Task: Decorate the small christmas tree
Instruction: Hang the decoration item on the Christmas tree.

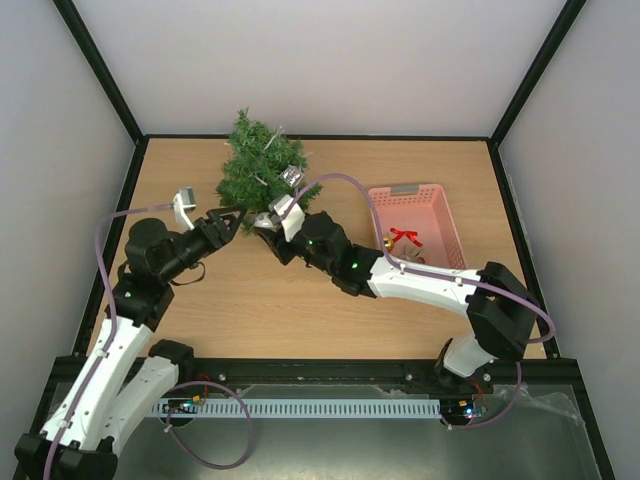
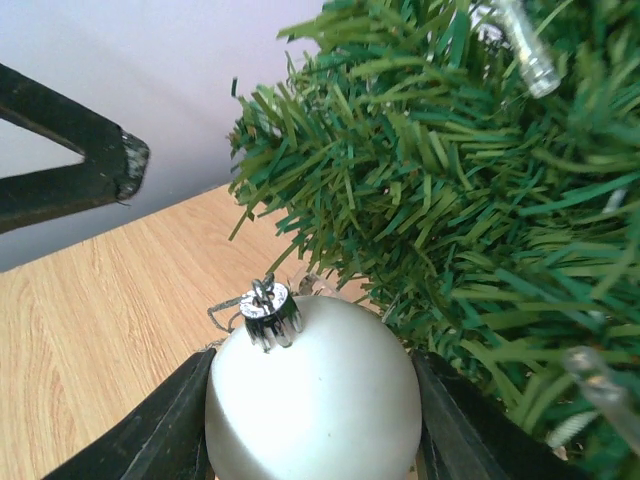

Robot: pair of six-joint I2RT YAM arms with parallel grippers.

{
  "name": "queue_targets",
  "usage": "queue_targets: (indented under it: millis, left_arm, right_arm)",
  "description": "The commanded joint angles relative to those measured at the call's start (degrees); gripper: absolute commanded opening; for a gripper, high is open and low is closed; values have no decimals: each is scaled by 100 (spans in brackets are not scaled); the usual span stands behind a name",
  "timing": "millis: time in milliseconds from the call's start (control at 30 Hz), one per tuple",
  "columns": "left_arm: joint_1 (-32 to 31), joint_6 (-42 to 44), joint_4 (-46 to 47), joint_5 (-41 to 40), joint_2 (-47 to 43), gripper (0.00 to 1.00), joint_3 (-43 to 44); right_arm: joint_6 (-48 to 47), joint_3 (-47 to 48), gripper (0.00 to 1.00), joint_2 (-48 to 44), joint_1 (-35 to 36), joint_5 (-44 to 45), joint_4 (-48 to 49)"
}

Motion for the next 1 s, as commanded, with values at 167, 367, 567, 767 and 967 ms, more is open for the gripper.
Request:
queue_targets:
  millis: [167,367,567,767,967]
  left_arm:
    - [38,-208,406,352,-601,58,-259]
    - [41,719,678,1063,-628,51,-260]
    - [38,1563,589,1389,-474,47,-223]
    - [35,890,1849,1984,-384,47,-637]
    - [32,883,2032,1933,-223,41,-705]
  right_arm:
    - [-44,-286,41,-604,38,-57,531]
    - [272,-444,41,-1019,44,-286,811]
    - [470,-536,41,-1165,38,-432,987]
    - [564,-544,41,-1205,45,-575,1023]
    - [585,-521,41,-1215,39,-619,1014]
